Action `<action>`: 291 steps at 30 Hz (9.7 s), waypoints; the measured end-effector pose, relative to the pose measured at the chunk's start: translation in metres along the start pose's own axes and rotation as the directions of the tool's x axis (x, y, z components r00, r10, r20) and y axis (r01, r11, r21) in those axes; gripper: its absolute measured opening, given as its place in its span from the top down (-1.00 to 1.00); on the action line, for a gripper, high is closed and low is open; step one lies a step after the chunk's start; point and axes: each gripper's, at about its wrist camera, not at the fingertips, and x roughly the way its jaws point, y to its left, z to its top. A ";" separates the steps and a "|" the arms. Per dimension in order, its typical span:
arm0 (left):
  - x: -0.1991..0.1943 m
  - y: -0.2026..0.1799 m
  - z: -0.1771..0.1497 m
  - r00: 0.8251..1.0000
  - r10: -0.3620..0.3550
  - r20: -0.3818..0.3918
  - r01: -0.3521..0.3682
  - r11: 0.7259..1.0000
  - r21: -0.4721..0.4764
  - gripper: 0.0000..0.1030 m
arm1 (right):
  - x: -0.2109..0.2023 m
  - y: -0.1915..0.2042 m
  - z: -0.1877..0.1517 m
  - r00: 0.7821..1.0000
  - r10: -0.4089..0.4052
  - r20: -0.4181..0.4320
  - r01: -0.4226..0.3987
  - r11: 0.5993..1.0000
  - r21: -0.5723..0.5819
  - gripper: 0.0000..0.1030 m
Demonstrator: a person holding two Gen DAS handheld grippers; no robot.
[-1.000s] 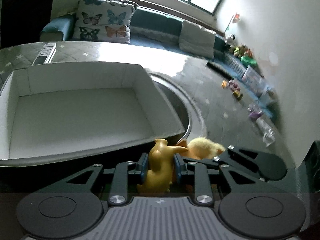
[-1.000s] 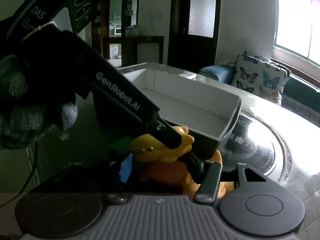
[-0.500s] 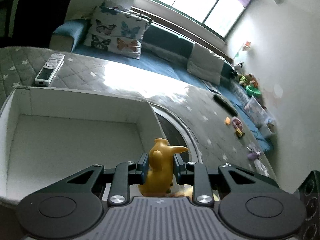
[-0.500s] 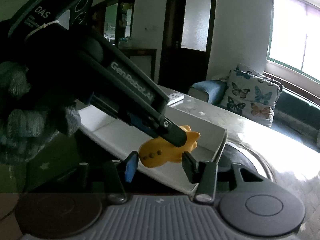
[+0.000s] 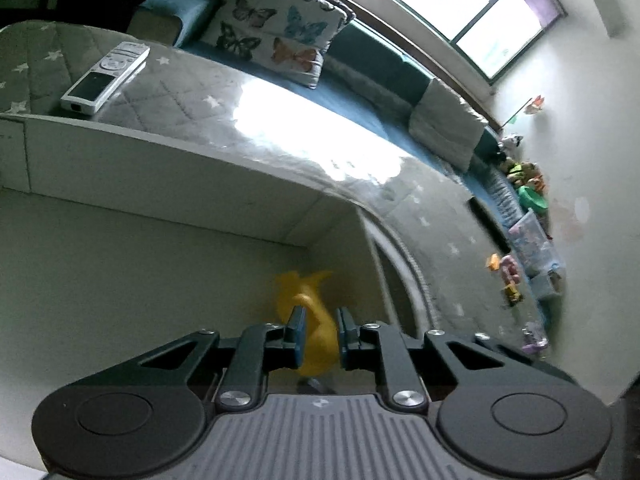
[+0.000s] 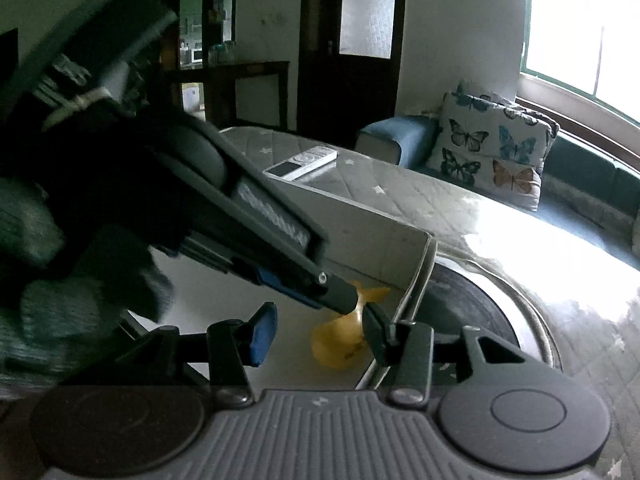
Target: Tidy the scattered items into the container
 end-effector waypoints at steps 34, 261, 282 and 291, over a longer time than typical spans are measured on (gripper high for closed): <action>-0.079 -0.046 -0.081 0.981 0.120 0.153 -0.146 0.974 0.173 0.43 | -0.110 0.017 -0.080 0.999 -0.005 0.052 0.000 0.996 0.094 -0.84; -0.006 -0.094 -0.101 0.999 -0.045 -0.021 0.045 0.998 0.037 0.20 | -0.133 -0.040 -0.109 0.999 -0.024 -0.033 0.031 0.969 0.244 -0.14; -0.004 -0.104 -0.097 0.998 -0.050 -0.028 0.051 0.998 0.047 0.20 | -0.085 -0.060 -0.093 0.998 -0.048 -0.038 0.058 0.938 0.343 -0.11; -0.003 -0.103 -0.106 0.996 -0.060 -0.071 0.062 0.998 0.033 0.20 | -0.113 -0.050 -0.111 0.998 -0.047 -0.034 0.055 0.949 0.310 -0.07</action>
